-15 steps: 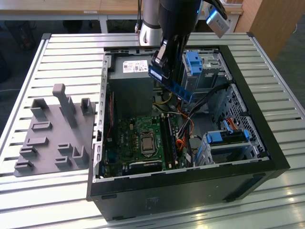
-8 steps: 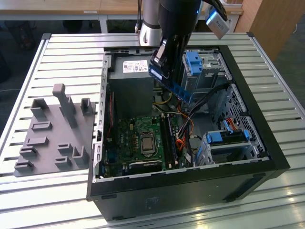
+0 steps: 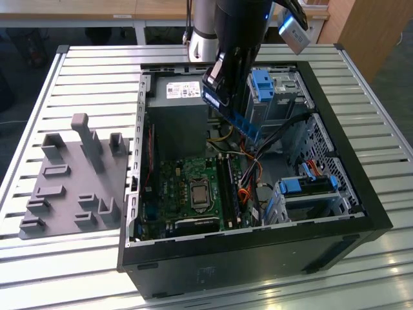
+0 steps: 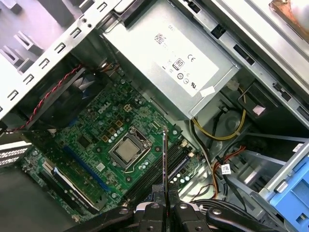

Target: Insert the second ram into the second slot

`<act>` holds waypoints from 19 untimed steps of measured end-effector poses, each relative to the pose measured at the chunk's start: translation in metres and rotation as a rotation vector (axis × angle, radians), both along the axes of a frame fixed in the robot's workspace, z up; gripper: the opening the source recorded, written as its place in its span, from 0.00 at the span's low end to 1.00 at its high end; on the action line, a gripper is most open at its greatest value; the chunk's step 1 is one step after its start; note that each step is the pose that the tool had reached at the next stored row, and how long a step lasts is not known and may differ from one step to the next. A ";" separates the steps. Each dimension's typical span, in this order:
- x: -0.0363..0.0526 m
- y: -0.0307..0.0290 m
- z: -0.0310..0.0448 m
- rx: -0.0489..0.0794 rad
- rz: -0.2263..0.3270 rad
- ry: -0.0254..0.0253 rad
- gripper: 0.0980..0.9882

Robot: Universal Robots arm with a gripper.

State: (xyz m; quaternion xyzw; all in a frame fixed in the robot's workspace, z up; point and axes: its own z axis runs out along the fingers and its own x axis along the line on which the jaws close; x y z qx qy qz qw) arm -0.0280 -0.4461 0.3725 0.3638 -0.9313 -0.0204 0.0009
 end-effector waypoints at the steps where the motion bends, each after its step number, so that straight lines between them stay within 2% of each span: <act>1: 0.0000 0.0000 0.0000 0.000 -0.008 0.0000 0.04; 19: 0.0000 0.0000 -0.0001 0.000 -0.117 0.0000 0.04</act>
